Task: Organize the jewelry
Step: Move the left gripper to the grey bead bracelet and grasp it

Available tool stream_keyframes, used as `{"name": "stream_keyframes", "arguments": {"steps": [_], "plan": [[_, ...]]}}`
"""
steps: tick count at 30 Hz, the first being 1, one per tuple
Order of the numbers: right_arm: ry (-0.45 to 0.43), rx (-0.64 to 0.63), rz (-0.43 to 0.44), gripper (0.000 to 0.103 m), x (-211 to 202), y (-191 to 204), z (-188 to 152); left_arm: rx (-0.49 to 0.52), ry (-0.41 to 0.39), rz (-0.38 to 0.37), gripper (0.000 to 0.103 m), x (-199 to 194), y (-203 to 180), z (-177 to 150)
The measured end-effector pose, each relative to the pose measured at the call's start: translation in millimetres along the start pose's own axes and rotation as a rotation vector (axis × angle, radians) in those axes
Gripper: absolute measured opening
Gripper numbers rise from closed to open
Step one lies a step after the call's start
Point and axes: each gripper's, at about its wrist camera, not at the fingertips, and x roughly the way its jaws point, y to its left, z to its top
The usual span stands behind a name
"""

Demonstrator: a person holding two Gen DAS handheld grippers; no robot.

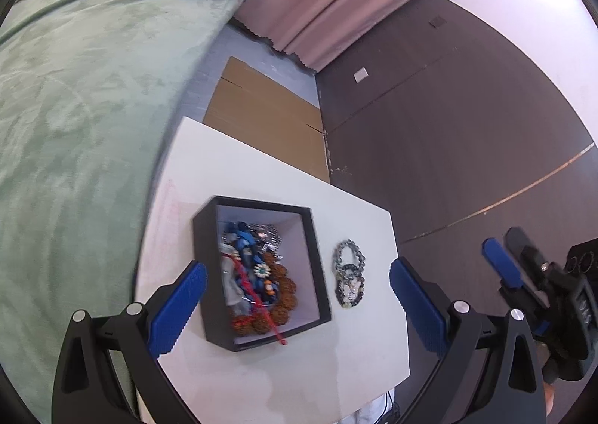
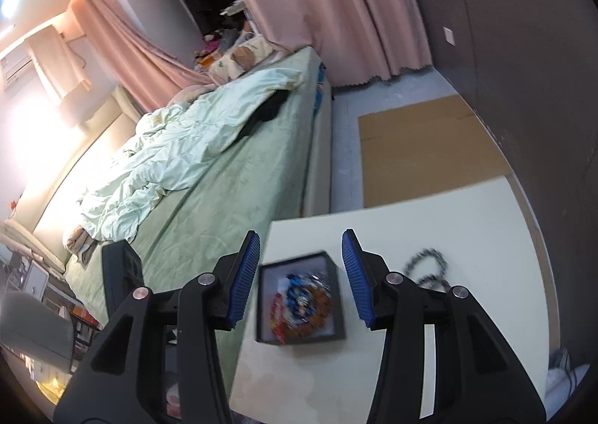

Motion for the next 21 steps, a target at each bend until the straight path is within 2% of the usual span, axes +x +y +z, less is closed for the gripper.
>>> {"name": "stream_keyframes", "arguments": {"steps": [10, 12, 16, 21], "plan": [[0.065, 0.173, -0.034, 0.047, -6.6, -86.4, -29.4, 0.144, 0.056, 0.006, 0.094, 42.3, -55.6, -27.8], [0.082, 0.212, -0.041, 0.047, -6.0, -104.4, -35.0, 0.166, 0.059, 0.009, 0.088, 49.1, -63.6, -33.0], [0.099, 0.286, -0.04, 0.047, -6.8, -131.9, -39.4, 0.182, 0.047, 0.007, 0.084, 61.1, -76.6, -38.9], [0.098, 0.33, -0.028, 0.047, -10.9, -152.9, -39.9, 0.22, 0.089, 0.028, 0.071, 90.2, -98.1, -39.0]]}}
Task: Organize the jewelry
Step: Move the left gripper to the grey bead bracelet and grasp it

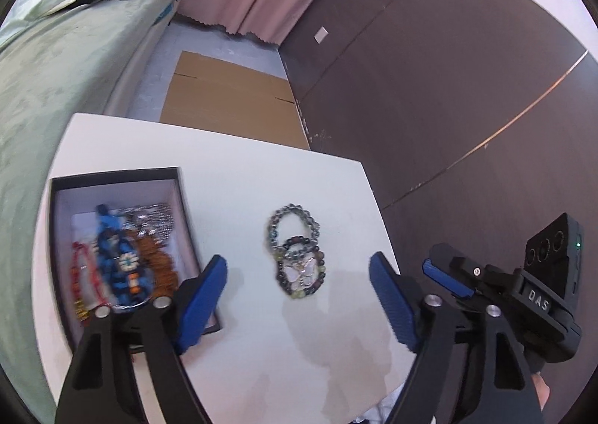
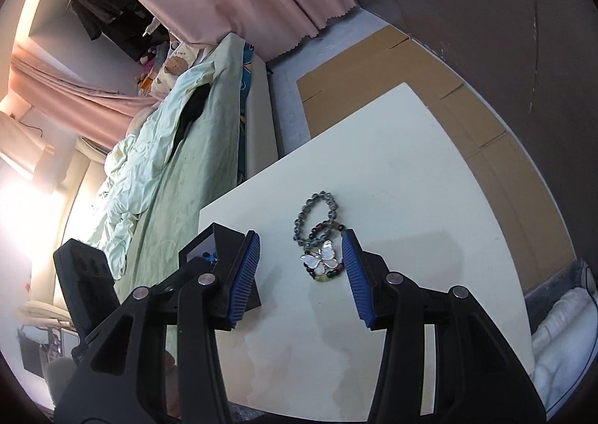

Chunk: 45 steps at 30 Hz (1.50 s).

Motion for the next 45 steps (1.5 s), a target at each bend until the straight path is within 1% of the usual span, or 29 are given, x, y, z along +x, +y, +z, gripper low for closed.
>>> {"name": "stream_keyframes", "arguments": {"steps": [1, 3, 5, 8, 10, 12, 14, 17, 20, 21, 23, 25, 26, 27, 29, 30, 31, 32, 33, 37, 39, 40, 43, 45], "plan": [[0.005, 0.005, 0.0, 0.047, 1.2, -2.9, 0.5, 0.009, 0.002, 0.004, 0.07, 4.1, -4.4, 0.5], [0.02, 0.02, -0.001, 0.047, 4.7, -10.9, 1.8, 0.013, 0.003, 0.019, 0.062, 13.7, -11.9, -1.6], [0.037, 0.05, 0.012, 0.047, 8.6, -20.3, 4.7, 0.006, 0.011, 0.002, 0.059, 22.2, -15.9, -3.3], [0.029, 0.073, 0.004, 0.047, 9.9, -27.6, 9.6, 0.019, 0.033, 0.012, 0.059, 37.9, -25.1, -5.6], [0.02, 0.084, 0.002, 0.047, 9.6, -31.4, 14.1, 0.003, 0.049, 0.013, 0.059, 48.5, -26.5, -8.0], [0.015, 0.097, 0.011, 0.047, 9.4, -35.5, 18.9, -0.016, 0.055, 0.036, 0.059, 58.9, -27.4, -12.2], [0.011, 0.11, 0.015, 0.047, 9.4, -39.7, 23.3, -0.037, 0.043, 0.06, 0.059, 63.5, -25.5, -16.3], [0.007, 0.134, 0.019, 0.047, 10.8, -46.1, 29.7, -0.072, 0.002, 0.077, 0.062, 64.0, -21.7, -23.4], [0.007, 0.138, 0.016, 0.047, 13.1, -47.9, 32.8, -0.092, -0.017, 0.074, 0.072, 66.5, -20.8, -31.9], [0.007, 0.138, 0.016, 0.047, 14.6, -47.6, 33.6, -0.097, -0.025, 0.077, 0.074, 68.1, -21.1, -33.7], [0.009, 0.136, 0.014, 0.047, 15.6, -47.7, 34.0, -0.105, -0.044, 0.094, 0.074, 70.7, -20.0, -35.1], [0.011, 0.136, 0.013, 0.047, 17.9, -46.7, 33.4, -0.119, -0.048, 0.095, 0.072, 73.8, -17.2, -33.8], [0.012, 0.134, 0.012, 0.047, 18.5, -46.4, 33.4, -0.128, -0.048, 0.094, 0.07, 75.6, -14.9, -32.4], [0.012, 0.133, 0.011, 0.047, 19.4, -45.9, 33.6, -0.137, -0.047, 0.086, 0.065, 77.6, -13.5, -32.5], [0.012, 0.133, 0.008, 0.047, 20.4, -45.8, 33.1, -0.159, -0.038, 0.073, 0.058, 81.9, -7.5, -31.0], [0.011, 0.135, 0.008, 0.047, 20.6, -46.0, 33.1, -0.168, -0.032, 0.076, 0.058, 84.1, -4.0, -30.7], [0.011, 0.136, 0.008, 0.047, 20.4, -46.6, 33.3, -0.181, -0.028, 0.08, 0.054, 86.2, 1.2, -30.6], [0.01, 0.137, 0.008, 0.047, 20.2, -46.9, 33.5, -0.189, -0.023, 0.082, 0.046, 87.4, 4.2, -30.5], [0.008, 0.137, 0.009, 0.047, 19.5, -47.1, 33.9, -0.194, -0.025, 0.086, 0.044, 87.1, 6.8, -30.5], [0.004, 0.139, 0.008, 0.047, 19.0, -48.0, 35.3, -0.205, -0.061, 0.137, 0.044, 80.8, 13.9, -26.8], [0.006, 0.14, 0.009, 0.047, 19.9, -48.5, 35.7, -0.236, -0.08, 0.134, 0.044, 77.7, 23.2, -22.3], [0.006, 0.14, 0.009, 0.047, 19.8, -48.6, 35.6, -0.235, -0.076, 0.129, 0.044, 78.9, 24.3, -19.2], [0.005, 0.14, 0.009, 0.047, 19.9, -48.6, 35.3, -0.21, -0.069, 0.145, 0.044, 82.3, 20.5, -14.0], [0.006, 0.14, 0.011, 0.047, 21.3, -48.7, 36.1, -0.185, -0.068, 0.173, 0.043, 85.4, 15.9, -11.4]]}}
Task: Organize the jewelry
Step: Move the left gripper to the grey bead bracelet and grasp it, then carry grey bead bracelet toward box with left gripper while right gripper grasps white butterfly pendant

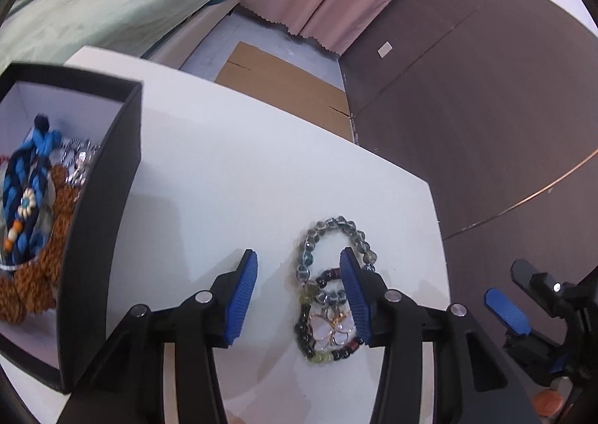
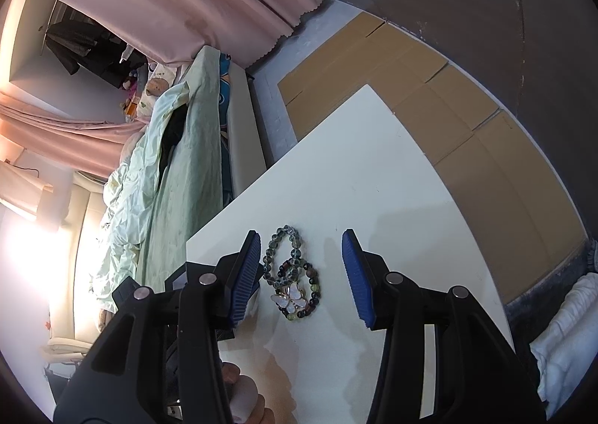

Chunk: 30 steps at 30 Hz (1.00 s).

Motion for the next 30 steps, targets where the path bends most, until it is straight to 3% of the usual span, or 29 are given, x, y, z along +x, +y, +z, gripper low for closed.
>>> {"name": "stream_keyframes", "arguments": {"steps": [4, 8, 13, 15, 18, 21, 30], "plan": [[0.001, 0.0, -0.001, 0.047, 0.2, 0.1, 0.1, 0.045, 0.008, 0.045, 0.042, 5.7, -11.0, 1.9], [0.01, -0.007, -0.006, 0.047, 5.3, 2.4, 0.8, 0.174, 0.018, 0.151, 0.042, 14.5, -27.9, -2.7], [0.017, -0.022, -0.013, 0.047, 11.0, 10.6, -1.0, 0.281, 0.025, 0.245, 0.035, 21.7, -39.1, -9.4], [0.021, -0.031, -0.019, 0.047, 12.1, 13.4, -2.5, 0.293, 0.027, 0.265, 0.024, 21.6, -37.1, -9.6], [0.028, -0.045, -0.028, 0.047, 11.5, 15.7, -3.5, 0.264, 0.046, 0.224, 0.007, 19.3, -26.5, -4.5], [0.035, -0.067, -0.039, 0.047, 11.0, 19.5, -7.1, 0.218, 0.08, 0.131, 0.006, 13.5, -15.3, -1.3], [0.105, -0.156, -0.054, 0.047, 28.9, 34.2, -29.4, 0.189, 0.015, 0.001, 0.006, -31.9, -17.2, 2.4]]}}
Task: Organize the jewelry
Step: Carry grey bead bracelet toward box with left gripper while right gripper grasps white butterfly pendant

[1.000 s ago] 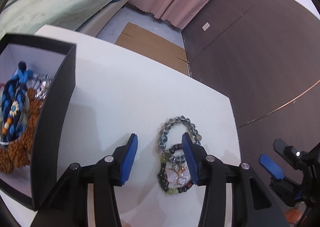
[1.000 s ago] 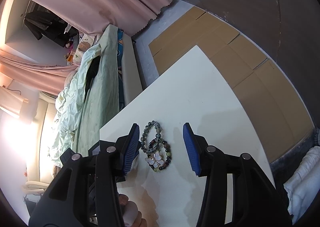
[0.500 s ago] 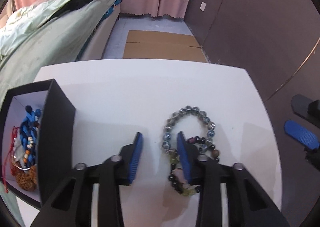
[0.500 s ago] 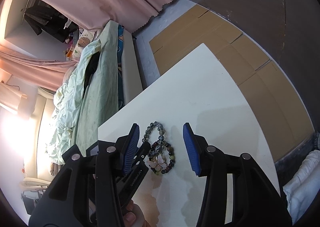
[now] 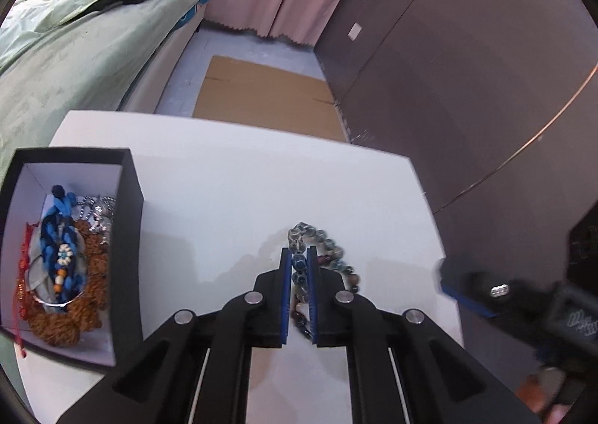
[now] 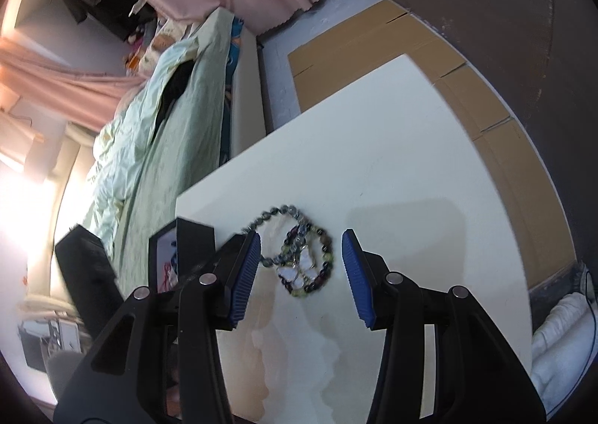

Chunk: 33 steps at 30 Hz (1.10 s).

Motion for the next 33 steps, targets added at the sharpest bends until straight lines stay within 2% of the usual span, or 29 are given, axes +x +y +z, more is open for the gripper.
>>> {"name": "stream_keyframes", "arguments": {"steps": [13, 24, 28, 29, 30, 31, 33], "plan": [[0.08, -0.109, -0.055, 0.046, 47.1, 26.0, -14.2, -0.041, -0.102, -0.085, 0.006, -57.2, 15.2, 15.5], [0.128, -0.221, -0.118, 0.044, 78.1, 38.1, -18.5, -0.091, -0.131, -0.135, 0.006, -82.9, 37.4, 20.4], [0.13, -0.278, -0.169, 0.046, 86.0, 46.9, -22.7, -0.098, -0.144, -0.144, 0.006, -90.8, 42.2, 21.5], [0.132, -0.289, -0.175, 0.051, 86.6, 48.6, -24.0, -0.1, -0.147, -0.146, 0.006, -93.1, 43.8, 21.8], [0.132, -0.305, -0.19, 0.065, 87.9, 51.2, -26.1, -0.101, -0.149, -0.147, 0.006, -93.8, 44.5, 22.1], [0.124, -0.318, -0.212, 0.069, 87.8, 52.8, -27.3, -0.102, -0.15, -0.148, 0.006, -94.9, 45.6, 21.7], [0.11, -0.362, -0.247, 0.07, 87.7, 58.9, -30.4, -0.105, -0.153, -0.149, 0.006, -97.1, 46.8, 21.3]]}}
